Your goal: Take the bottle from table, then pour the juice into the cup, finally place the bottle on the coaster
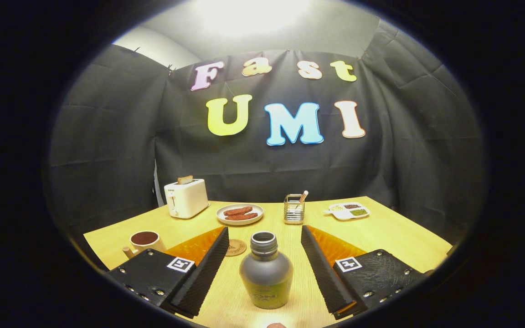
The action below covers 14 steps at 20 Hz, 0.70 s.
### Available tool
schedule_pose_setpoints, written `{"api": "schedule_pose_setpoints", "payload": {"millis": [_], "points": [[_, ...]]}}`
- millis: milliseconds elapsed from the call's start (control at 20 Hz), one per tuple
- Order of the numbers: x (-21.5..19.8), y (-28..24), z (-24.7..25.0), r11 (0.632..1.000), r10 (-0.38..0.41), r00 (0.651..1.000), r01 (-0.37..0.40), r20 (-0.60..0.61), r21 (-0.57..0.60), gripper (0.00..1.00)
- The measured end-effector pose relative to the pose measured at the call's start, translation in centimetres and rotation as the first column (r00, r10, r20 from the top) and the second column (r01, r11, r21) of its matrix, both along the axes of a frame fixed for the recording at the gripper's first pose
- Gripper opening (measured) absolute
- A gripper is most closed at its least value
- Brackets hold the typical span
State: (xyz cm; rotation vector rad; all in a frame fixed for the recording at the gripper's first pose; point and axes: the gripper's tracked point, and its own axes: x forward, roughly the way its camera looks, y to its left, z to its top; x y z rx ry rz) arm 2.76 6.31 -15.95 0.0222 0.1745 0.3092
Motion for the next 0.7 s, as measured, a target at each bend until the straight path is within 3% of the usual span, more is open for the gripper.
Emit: {"api": "schedule_pose_setpoints", "payload": {"millis": [700], "points": [[-0.6,0.1,-8.4,0.998,0.018,0.987,-0.027,-0.161,-0.051,0.97]]}}
